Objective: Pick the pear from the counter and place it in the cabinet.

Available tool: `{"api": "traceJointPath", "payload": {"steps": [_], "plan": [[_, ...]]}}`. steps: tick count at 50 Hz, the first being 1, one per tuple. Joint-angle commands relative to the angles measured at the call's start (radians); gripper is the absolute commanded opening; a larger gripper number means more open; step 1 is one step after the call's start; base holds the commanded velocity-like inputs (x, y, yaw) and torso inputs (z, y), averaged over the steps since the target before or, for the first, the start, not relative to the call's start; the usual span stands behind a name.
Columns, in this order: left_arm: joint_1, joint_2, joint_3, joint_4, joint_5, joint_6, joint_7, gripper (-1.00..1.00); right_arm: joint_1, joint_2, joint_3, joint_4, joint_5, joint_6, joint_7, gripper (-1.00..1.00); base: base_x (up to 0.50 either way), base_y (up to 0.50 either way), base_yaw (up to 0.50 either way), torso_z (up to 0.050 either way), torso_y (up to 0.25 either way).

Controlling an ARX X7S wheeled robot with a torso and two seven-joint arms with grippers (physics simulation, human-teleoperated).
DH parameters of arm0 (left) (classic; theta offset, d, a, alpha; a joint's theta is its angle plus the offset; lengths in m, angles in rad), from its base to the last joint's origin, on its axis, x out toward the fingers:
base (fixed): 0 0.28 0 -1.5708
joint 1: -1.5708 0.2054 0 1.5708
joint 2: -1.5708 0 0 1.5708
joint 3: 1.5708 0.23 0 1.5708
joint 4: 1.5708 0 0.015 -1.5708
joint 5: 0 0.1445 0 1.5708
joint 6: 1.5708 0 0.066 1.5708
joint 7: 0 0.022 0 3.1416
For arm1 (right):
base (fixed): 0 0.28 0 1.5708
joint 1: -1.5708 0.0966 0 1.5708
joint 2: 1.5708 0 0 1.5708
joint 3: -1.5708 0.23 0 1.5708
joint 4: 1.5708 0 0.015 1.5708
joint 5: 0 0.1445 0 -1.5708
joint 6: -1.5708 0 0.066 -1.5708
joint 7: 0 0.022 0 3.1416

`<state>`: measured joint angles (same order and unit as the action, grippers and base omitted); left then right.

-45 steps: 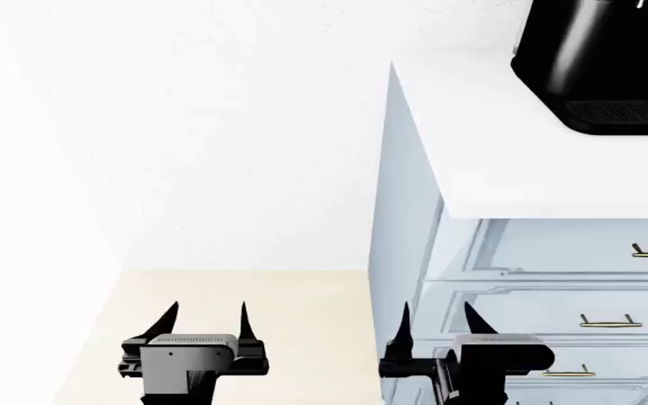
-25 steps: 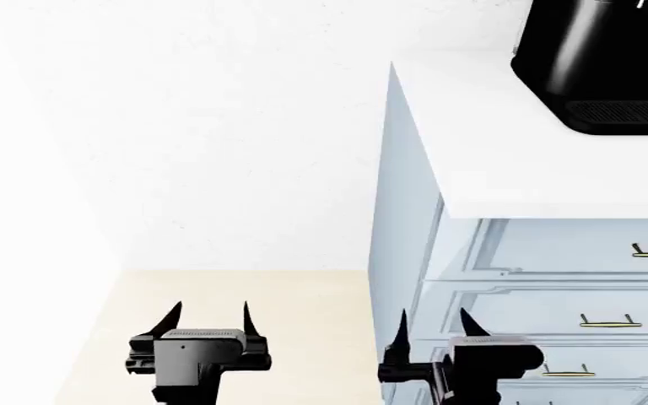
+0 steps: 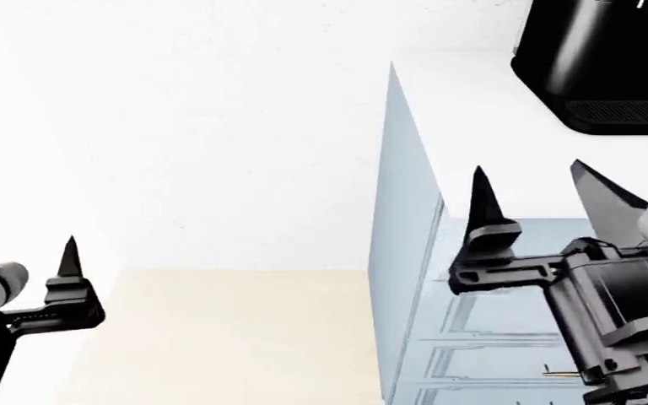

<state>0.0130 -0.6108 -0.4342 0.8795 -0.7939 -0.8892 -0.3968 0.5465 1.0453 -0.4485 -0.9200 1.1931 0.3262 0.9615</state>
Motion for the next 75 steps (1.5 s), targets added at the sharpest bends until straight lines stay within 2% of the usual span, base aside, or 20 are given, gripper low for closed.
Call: {"api": "traceJointPath", "payload": {"steps": [1,2,4,9,13,18,26,31,43,52,75], "plan": [[0.134,-0.228,-0.375,0.098,-0.373,-0.075,-0.062,1.0,0.199,0.085,0.584,-0.127,1.206,0.7,0.609,1.0,0.0,0.0,0.0,0.0,0.0],[0.139,-0.236,-0.407,0.097,-0.397,-0.078,-0.063,1.0,0.205,0.11,0.734,-0.127,1.356,0.703,0.609,1.0,0.0,0.0,0.0,0.0,0.0],[0.148,-0.253,-0.467,0.096,-0.457,-0.085,-0.073,1.0,0.226,0.153,1.013,-0.127,1.399,0.677,0.609,1.0,0.0,0.0,0.0,0.0,0.0],[0.193,-0.282,-0.619,0.108,-0.616,-0.102,-0.121,1.0,0.289,0.206,0.97,-0.127,1.413,0.644,0.609,1.0,0.0,0.0,0.0,0.0,0.0],[0.215,-0.316,-0.669,0.095,-0.732,-0.105,-0.175,1.0,0.262,0.209,1.0,-0.127,1.412,0.648,0.609,1.0,0.0,0.0,0.0,0.013,0.005],[0.218,-0.364,-0.683,0.081,-0.828,-0.091,-0.238,1.0,0.223,0.181,1.027,-0.127,1.396,0.675,0.609,1.0,0.0,0.0,0.0,0.05,0.021],[0.216,-0.398,-0.68,0.084,-0.908,-0.066,-0.296,1.0,0.262,0.155,0.968,-0.127,1.376,0.684,0.609,1.0,0.02,-0.49,0.0,0.05,0.021],[0.211,-0.416,-0.668,0.083,-0.935,-0.052,-0.319,1.0,0.22,0.129,1.025,-0.127,1.385,0.716,0.609,1.0,0.03,-0.5,0.0,0.05,0.022],[0.184,-0.43,-0.599,0.075,-0.919,-0.023,-0.336,1.0,0.187,0.121,1.09,-0.127,1.408,0.743,0.609,1.0,0.05,-0.5,0.0,0.05,0.023],[0.166,-0.414,-0.554,0.069,-0.868,-0.018,-0.311,1.0,0.19,0.092,1.071,-0.127,1.388,0.768,0.609,1.0,0.06,-0.5,0.0,0.05,0.025],[0.144,-0.324,-0.508,0.046,-0.696,-0.016,-0.176,1.0,0.21,0.06,1.026,-0.127,1.362,0.798,0.609,1.0,0.14,-0.48,0.0,0.0,0.0]]}}
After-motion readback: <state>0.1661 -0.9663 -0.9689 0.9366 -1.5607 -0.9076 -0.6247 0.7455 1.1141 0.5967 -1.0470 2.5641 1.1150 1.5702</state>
